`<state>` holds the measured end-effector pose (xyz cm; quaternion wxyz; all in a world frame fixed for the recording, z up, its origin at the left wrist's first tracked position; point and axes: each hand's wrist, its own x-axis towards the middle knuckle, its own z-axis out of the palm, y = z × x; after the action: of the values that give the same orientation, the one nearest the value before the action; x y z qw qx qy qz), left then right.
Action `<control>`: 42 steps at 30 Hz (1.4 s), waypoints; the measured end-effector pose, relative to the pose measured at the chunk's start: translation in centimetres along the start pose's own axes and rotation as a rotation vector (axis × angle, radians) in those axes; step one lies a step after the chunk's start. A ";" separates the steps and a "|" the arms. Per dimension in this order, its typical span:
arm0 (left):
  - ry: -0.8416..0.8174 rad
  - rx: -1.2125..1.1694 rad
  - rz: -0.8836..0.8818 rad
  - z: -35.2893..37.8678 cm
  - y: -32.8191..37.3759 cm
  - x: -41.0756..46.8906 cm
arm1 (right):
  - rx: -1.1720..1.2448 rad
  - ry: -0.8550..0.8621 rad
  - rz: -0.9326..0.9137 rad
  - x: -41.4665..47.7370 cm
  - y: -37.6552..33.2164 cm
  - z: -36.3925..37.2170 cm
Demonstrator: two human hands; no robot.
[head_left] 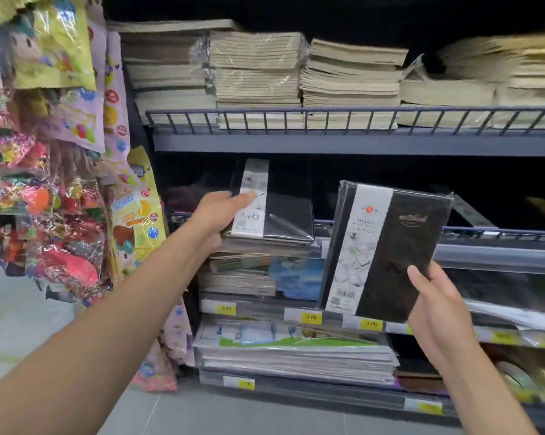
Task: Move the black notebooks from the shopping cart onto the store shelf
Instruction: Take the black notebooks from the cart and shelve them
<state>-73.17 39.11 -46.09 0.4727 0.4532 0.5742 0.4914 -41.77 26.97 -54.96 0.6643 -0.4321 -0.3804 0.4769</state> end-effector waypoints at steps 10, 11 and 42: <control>-0.085 0.042 -0.189 3.3 3.2 8.6 | 0.043 0.039 0.002 -1.0 -1.2 -0.7; -0.081 0.059 -0.200 3.5 3.3 9.0 | 0.039 0.044 -0.001 -1.1 -1.3 -0.8; 0.062 1.131 0.295 5.0 0.8 8.5 | 0.091 0.117 0.057 -1.6 -2.0 0.0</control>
<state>-69.43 48.28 -46.48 0.0667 0.6956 0.6917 0.1822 -41.58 25.11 -53.20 0.6904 -0.4394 -0.3062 0.4864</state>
